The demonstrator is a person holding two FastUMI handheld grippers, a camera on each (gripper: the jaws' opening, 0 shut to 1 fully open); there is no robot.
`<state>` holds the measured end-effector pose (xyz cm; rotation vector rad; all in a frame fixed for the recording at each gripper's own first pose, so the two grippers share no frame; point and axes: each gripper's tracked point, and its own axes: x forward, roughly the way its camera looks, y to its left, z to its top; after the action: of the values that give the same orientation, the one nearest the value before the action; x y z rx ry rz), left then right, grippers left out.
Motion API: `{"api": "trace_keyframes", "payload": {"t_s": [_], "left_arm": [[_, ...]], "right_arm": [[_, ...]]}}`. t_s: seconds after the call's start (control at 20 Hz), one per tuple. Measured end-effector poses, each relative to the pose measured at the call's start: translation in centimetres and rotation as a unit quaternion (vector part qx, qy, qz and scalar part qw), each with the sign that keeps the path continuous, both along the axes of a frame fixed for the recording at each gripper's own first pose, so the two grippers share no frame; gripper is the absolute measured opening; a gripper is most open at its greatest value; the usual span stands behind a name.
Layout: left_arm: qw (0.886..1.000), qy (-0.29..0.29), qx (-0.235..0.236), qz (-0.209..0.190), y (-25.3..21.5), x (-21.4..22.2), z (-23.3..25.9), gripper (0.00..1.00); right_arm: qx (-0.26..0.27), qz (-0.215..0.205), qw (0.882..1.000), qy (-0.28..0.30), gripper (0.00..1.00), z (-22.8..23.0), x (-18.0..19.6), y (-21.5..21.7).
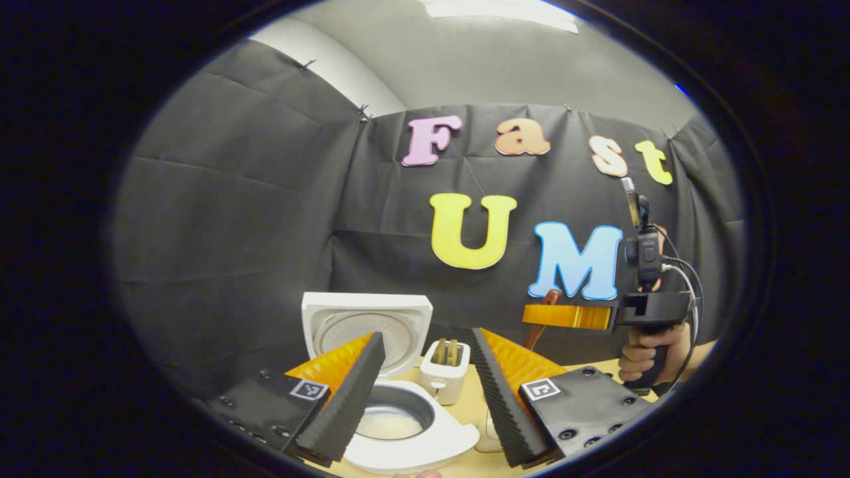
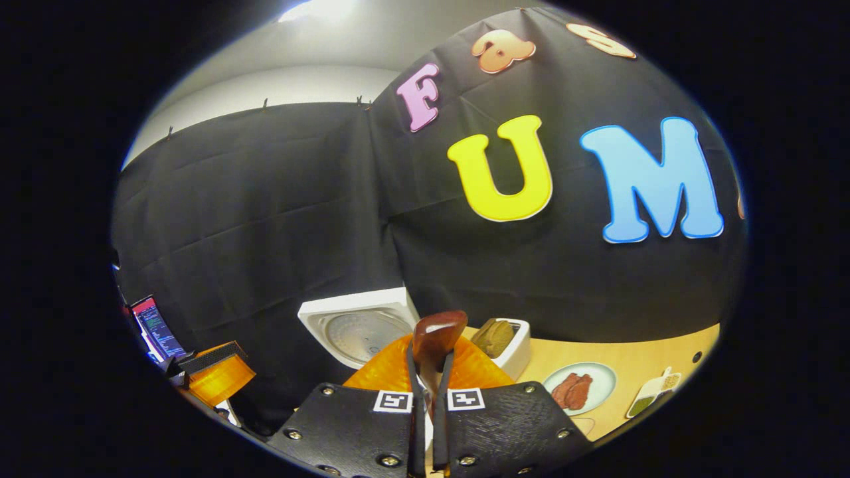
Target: Close the left gripper, press the button to open the rice cooker; take a wooden spoon from the chopstick holder with the right hand, scoop a spoonful of rice and pour it into the rice cooker, then put the wooden spoon back into the chopstick holder.
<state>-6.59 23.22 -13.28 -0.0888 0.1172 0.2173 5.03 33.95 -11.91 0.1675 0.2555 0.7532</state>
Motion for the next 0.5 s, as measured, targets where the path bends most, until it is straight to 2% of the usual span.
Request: {"api": "trace_keyframes", "payload": {"t_s": [0.5], "left_arm": [[0.997, -0.004, 0.000, -0.074, -5.5, 4.5, 0.1, 0.90]], "right_arm": [[0.019, -0.106, 0.994, 0.013, 0.05, 0.7, 1.6, -10.3]]}}
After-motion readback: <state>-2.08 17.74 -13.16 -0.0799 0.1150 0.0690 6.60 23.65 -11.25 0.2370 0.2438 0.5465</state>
